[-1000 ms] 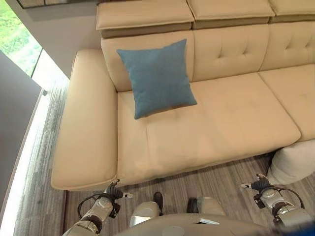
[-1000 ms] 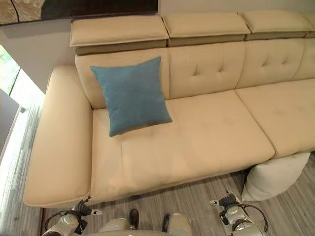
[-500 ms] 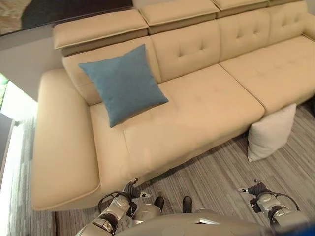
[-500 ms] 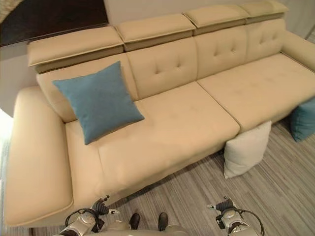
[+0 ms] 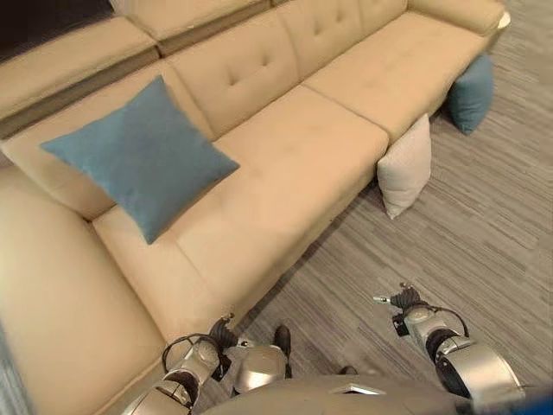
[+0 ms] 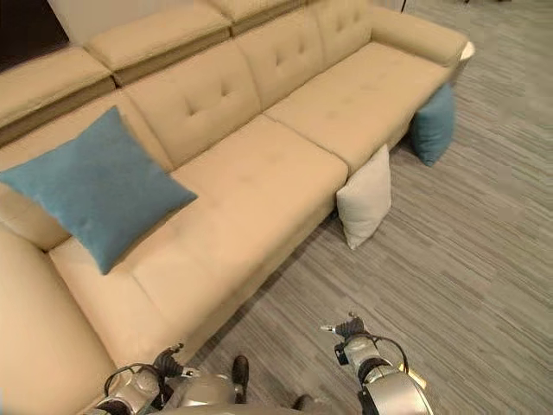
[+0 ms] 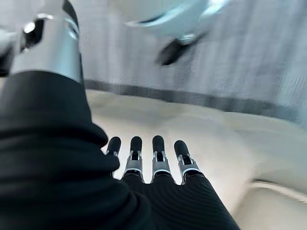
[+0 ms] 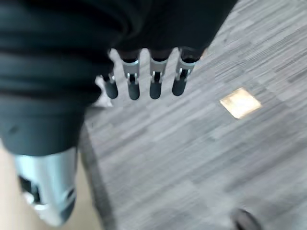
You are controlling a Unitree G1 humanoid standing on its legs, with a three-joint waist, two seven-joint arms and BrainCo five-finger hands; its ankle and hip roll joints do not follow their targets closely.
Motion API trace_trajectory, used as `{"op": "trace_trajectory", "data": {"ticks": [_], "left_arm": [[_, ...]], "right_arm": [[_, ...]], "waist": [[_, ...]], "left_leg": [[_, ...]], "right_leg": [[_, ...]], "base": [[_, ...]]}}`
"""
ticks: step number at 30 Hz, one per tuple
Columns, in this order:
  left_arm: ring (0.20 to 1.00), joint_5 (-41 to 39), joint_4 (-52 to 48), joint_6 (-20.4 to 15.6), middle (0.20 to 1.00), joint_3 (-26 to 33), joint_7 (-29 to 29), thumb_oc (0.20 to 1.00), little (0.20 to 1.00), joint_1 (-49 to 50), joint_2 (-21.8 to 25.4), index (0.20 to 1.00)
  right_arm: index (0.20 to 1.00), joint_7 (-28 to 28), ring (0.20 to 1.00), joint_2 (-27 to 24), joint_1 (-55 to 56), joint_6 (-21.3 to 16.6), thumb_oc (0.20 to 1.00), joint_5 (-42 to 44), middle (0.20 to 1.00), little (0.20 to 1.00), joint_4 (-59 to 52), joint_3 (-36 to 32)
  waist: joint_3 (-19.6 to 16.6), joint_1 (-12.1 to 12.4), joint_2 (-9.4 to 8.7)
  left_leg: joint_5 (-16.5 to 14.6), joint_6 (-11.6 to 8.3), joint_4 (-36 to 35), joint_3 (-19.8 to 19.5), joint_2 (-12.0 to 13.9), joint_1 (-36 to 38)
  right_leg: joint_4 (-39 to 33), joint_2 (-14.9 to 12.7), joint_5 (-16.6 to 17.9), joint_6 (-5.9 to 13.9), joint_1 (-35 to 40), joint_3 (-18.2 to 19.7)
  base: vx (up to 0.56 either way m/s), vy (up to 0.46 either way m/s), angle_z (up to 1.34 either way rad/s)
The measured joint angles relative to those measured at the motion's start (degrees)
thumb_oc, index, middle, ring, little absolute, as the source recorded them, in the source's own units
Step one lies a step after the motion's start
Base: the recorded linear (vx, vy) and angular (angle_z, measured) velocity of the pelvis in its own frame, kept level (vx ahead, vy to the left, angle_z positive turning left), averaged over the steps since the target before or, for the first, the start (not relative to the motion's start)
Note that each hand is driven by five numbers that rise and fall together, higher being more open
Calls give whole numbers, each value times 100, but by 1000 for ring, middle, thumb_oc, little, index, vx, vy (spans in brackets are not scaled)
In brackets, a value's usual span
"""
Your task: Pick up all the scattered cushions and arrange them neatly on the sofa.
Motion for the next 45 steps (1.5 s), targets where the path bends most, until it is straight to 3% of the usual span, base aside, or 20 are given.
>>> {"op": "trace_trajectory", "data": {"ticks": [3,7,9,10,11,13,15,17,19,22,25,27,30,33,35,37,38,40,43,45], "left_arm": [[1000,216,-3,7,1000,-208,35,1000,1000,-108,-117,1000],[1000,214,0,-2,1000,-236,58,1000,1000,-184,-164,1000],[1000,197,36,4,1000,-12,93,1000,1000,-252,-195,1000],[1000,183,66,32,1000,-39,110,1000,1000,-247,-111,1000],[1000,168,59,33,1000,-28,108,1000,1000,-238,-167,1000],[1000,174,69,30,1000,-44,104,1000,1000,-225,-185,1000],[1000,185,84,27,1000,-92,103,1000,1000,-304,-237,1000],[1000,182,50,6,1000,-118,105,1000,1000,-329,-243,1000],[1000,171,59,6,1000,-115,106,1000,1000,-386,-229,1000],[1000,128,54,38,1000,-27,130,1000,1000,-500,60,1000],[1000,92,98,62,1000,120,238,1000,1000,-265,64,1000],[1000,86,107,61,1000,159,233,1000,1000,-145,-9,1000],[1000,94,153,56,1000,147,234,1000,1000,-147,-93,1000],[1000,99,141,50,1000,-90,228,1000,1000,-23,-226,1000],[1000,97,161,-4,1000,-169,222,1000,1000,-30,-201,1000],[1000,94,206,-5,1000,-49,220,1000,1000,-138,-202,1000],[1000,92,205,-3,1000,-31,219,1000,1000,-171,-189,1000],[1000,96,-19,7,1000,-95,216,1000,1000,-249,-150,1000],[1000,93,-9,4,1000,-150,219,1000,1000,-374,-158,1000],[1000,85,-18,-13,1000,-50,207,1000,1000,-379,-155,1000]], "right_arm": [[1000,-130,1000,13,677,-4,1000,7,1000,1000,12,-11],[1000,-154,1000,-161,797,72,1000,9,1000,1000,307,12],[1000,-193,1000,-154,694,-97,1000,-19,1000,1000,265,140],[1000,-176,1000,-158,579,-111,1000,-59,1000,1000,329,184],[1000,-168,1000,-247,534,-130,1000,-68,1000,1000,336,108],[1000,-165,1000,-223,800,-102,1000,-71,1000,1000,331,108],[1000,-166,1000,-211,911,-75,1000,-108,1000,1000,325,84],[1000,-156,1000,-154,732,-53,1000,-177,1000,1000,332,39],[1000,-131,1000,-108,623,-53,1000,-178,1000,1000,309,77],[1000,-82,1000,79,244,-77,1000,-200,1000,1000,90,226],[1000,-70,1000,186,231,-75,1000,-408,1000,1000,-2,217],[1000,-60,1000,164,350,-45,1000,-410,1000,1000,31,189],[1000,-41,1000,92,514,-3,1000,-410,1000,1000,180,177],[1000,-44,1000,31,840,-21,1000,-405,1000,1000,314,111],[1000,-64,1000,-80,906,-28,1000,-405,1000,1000,237,106],[1000,-89,1000,-184,796,-75,1000,-398,1000,1000,203,102],[1000,-110,1000,-201,701,-85,1000,-393,1000,1000,196,103],[1000,-114,1000,-210,692,-81,1000,-382,1000,1000,242,112],[1000,-139,1000,-210,612,-75,1000,-376,1000,1000,357,110],[1000,-137,1000,-201,526,-78,1000,-378,1000,1000,360,129]], "waist": [[-58,-203,-53],[43,-340,-54],[342,-455,-117],[333,-291,-120],[358,-197,-12],[360,-497,5],[340,-606,-16],[366,-418,7],[399,-422,43],[665,-424,-11],[741,-285,-81],[686,-306,-98],[605,-477,-136],[152,-483,146],[-47,-331,26],[-29,-225,-52],[-4,-254,-94],[228,-284,-107],[545,-257,-12],[686,-126,143]], "left_leg": [[255,-358,561,-387,172,-436],[368,-421,639,-570,288,-437],[215,-716,1664,-1960,-18,-961],[-181,-904,1673,-2853,-336,-1094],[-308,-789,1132,-2992,-523,-1005],[-277,-635,991,-2274,-629,-769],[-326,-414,798,-2106,-585,-441],[-254,31,185,-1778,-461,-139],[-263,95,174,-1551,-565,-83],[-439,372,276,-1177,-706,15],[-518,418,132,-736,-759,186],[-559,406,56,-707,-746,245],[-701,343,62,-866,-692,366],[-960,-9,213,-1126,-202,617],[-958,-64,1826,-1195,-99,123],[-793,-391,3500,-1388,-195,-769],[-865,-432,3490,-1494,-279,-1139],[-749,-405,2045,-1476,-485,-1400],[41,-485,-101,-1663,-988,-1415],[300,-437,120,-1555,-979,-1619]], "right_leg": [[5,172,16,-142,-236,416],[-130,322,151,-296,-222,519],[-189,317,388,-626,-273,905],[-234,292,452,-499,-401,1281],[-518,298,705,-434,-379,1482],[-954,415,912,-528,-82,1503],[-910,452,854,-477,-112,1575],[-231,443,704,-237,-638,1975],[321,278,526,-70,-899,2025],[2176,-39,170,586,-1899,1944],[1793,-617,265,615,-2212,1309],[1097,-719,497,690,-2263,1344],[322,-585,965,511,-2012,1595],[203,-142,1203,203,-1544,1359],[-690,140,1368,-316,-730,1229],[-929,234,1387,-682,-512,1230],[-927,249,1297,-798,-437,1192],[-934,399,1019,-639,-282,1133],[-958,684,732,-707,-75,1191],[-963,979,581,-827,165,1360]], "base": [[-58,-91,-43],[-34,-29,-24],[26,15,-60],[87,79,-179],[96,121,-177],[80,157,-72],[20,152,-16],[-17,119,-93],[-21,108,-83],[49,54,-63],[171,-84,-61],[255,-156,-38],[235,-209,22],[201,-284,51],[151,-319,27],[135,-195,-12],[205,-137,-1],[330,-128,11],[282,-52,0],[290,16,-66]]}}
